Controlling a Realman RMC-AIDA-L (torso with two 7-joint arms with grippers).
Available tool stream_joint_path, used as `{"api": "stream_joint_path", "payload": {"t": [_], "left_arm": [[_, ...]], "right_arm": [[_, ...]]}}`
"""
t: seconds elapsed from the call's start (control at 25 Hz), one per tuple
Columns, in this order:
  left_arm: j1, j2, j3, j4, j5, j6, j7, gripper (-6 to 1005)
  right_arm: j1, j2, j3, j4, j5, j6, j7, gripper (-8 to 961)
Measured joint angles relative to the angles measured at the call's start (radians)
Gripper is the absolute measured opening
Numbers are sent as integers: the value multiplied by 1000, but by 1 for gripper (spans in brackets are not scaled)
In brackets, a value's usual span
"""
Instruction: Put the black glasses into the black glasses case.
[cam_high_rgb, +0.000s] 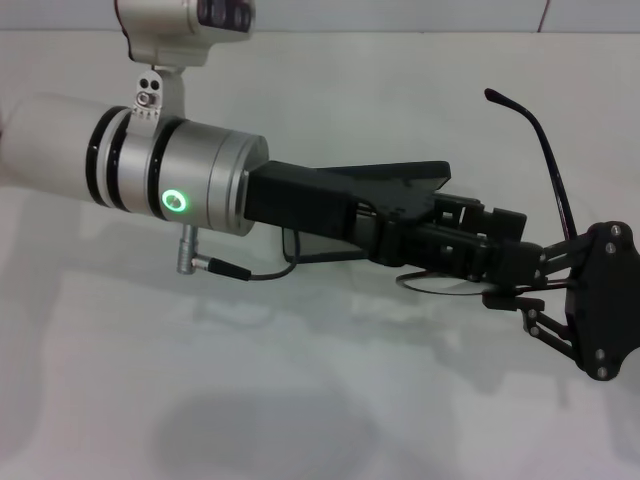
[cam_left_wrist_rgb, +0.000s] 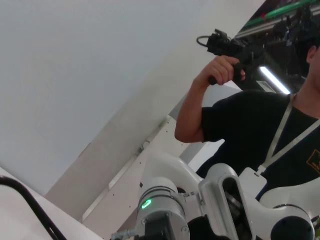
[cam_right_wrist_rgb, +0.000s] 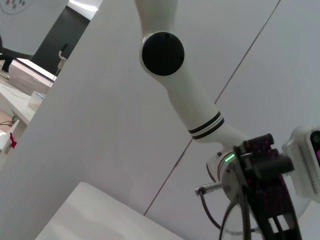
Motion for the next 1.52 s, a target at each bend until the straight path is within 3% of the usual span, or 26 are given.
{"api": "stream_joint_path", "payload": {"t": [0.12, 0.36, 0.44, 0.52, 0.68, 0.84, 1.04, 1.28, 1.52], "left_arm": [[1, 5, -3, 5, -4, -3, 10, 771], [21, 47, -54, 1, 15, -52, 13, 770], [23, 51, -54, 0, 43, -107, 15, 770], [24, 48, -53, 0, 83, -175, 17, 770], [17, 16, -50, 0, 134, -294, 22, 770], [-4, -11, -42, -1, 118, -327, 78, 770], [-5, -8, -1, -16, 8, -291, 179, 770], [32, -2, 4, 22, -40, -167, 285, 770], [27, 1, 5, 28, -17, -164, 288, 770]], "right_arm": [[0, -1, 0, 0, -4, -11, -9, 95], [-9, -4, 15, 12, -4, -106, -81, 94], [-5, -1, 22, 57, 0, -240, -175, 94], [2, 1, 20, 82, 5, -293, -216, 94], [50, 6, -20, 179, 42, -365, -249, 94], [164, 8, -76, 352, 76, -343, -240, 94], [314, 10, -78, 580, 78, -264, -180, 95], [316, 8, -71, 584, 115, -129, -81, 95], [314, 3, -70, 579, 128, -95, -66, 94]]}}
